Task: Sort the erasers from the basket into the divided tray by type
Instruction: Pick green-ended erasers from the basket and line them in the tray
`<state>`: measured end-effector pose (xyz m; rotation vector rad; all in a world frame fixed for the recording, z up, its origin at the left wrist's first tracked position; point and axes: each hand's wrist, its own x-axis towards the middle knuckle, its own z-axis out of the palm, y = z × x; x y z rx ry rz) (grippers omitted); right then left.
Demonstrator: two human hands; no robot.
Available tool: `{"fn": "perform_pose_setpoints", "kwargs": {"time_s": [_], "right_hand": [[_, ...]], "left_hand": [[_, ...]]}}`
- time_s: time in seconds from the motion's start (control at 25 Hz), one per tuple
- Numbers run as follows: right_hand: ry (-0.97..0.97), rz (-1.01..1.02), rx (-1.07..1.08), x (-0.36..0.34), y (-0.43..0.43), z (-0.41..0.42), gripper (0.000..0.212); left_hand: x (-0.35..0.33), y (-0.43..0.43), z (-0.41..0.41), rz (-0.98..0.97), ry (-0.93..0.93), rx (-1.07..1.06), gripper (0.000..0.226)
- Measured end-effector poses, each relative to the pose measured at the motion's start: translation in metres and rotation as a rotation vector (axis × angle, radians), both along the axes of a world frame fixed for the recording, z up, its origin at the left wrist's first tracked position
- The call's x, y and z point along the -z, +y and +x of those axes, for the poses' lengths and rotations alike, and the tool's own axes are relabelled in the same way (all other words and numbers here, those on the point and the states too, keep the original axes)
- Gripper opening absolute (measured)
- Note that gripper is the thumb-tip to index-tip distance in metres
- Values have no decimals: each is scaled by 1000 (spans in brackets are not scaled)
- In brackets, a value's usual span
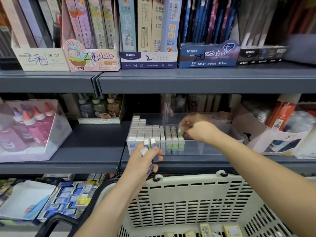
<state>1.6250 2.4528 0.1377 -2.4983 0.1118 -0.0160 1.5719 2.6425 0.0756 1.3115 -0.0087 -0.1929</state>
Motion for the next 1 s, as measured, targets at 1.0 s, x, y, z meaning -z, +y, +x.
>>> {"fn": "perform_pose_setpoints", "kwargs": {"time_s": [1.0], "right_hand": [[50,418,-428,-9,16,-41,14]], "left_hand": [[-6,2,-11,105,-136,161,16]]}}
